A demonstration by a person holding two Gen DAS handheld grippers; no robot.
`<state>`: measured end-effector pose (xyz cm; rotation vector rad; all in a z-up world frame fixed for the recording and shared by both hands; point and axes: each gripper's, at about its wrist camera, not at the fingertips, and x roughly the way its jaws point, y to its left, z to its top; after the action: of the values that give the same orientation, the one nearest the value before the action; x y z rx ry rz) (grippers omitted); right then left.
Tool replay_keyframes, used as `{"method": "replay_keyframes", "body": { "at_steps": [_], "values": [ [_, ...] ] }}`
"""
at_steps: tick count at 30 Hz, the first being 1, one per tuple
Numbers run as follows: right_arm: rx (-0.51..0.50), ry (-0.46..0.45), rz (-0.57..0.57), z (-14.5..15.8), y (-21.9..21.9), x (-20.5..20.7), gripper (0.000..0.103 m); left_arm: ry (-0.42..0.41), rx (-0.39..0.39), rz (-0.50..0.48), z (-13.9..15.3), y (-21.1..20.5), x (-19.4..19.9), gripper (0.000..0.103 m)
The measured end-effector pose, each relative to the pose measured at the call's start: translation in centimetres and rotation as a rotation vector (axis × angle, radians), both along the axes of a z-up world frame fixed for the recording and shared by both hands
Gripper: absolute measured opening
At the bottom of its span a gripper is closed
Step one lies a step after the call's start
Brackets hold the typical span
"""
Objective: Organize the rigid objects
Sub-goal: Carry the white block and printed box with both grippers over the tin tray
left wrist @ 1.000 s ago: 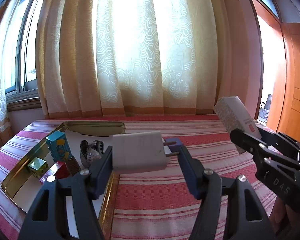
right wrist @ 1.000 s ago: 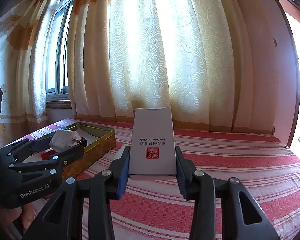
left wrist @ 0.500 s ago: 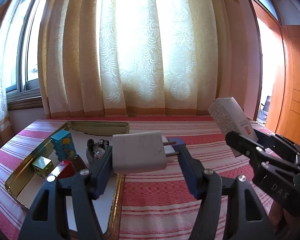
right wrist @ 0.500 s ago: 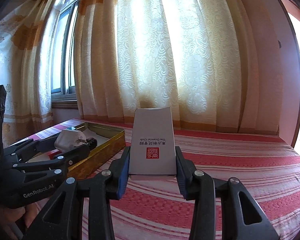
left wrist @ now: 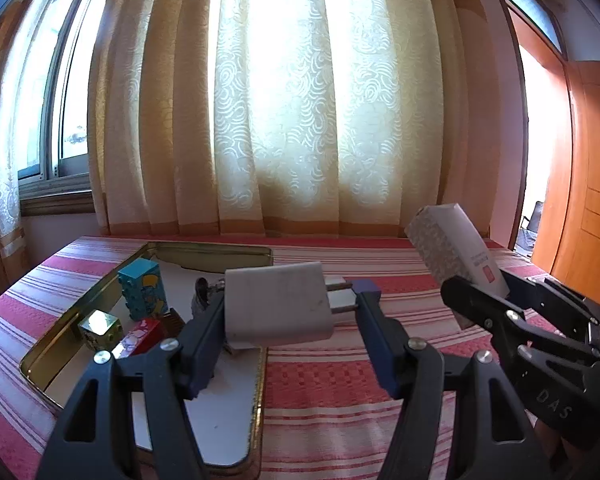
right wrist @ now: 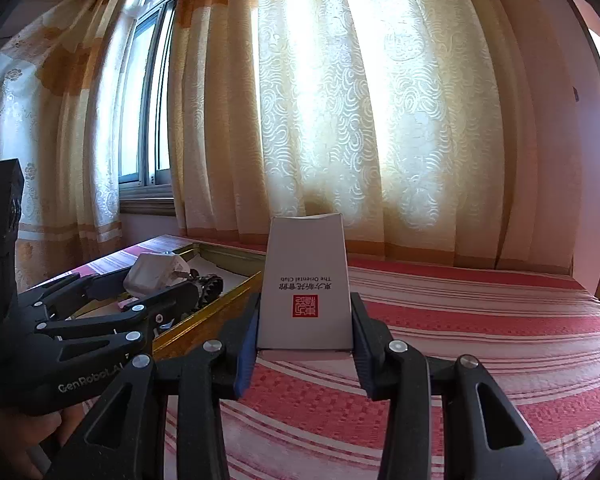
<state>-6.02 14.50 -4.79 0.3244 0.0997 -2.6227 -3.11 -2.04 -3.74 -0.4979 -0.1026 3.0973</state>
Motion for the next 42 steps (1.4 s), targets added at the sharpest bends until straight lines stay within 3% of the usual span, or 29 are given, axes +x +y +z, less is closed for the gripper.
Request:
{"method": "replay_keyframes", "body": {
  "at_steps": [42],
  "values": [
    [0.018,-0.029,0.118,-0.4,-5.4,0.8,0.043,0.006,0.045,0.043,0.0,-4.6,1.4,0.064]
  ]
}}
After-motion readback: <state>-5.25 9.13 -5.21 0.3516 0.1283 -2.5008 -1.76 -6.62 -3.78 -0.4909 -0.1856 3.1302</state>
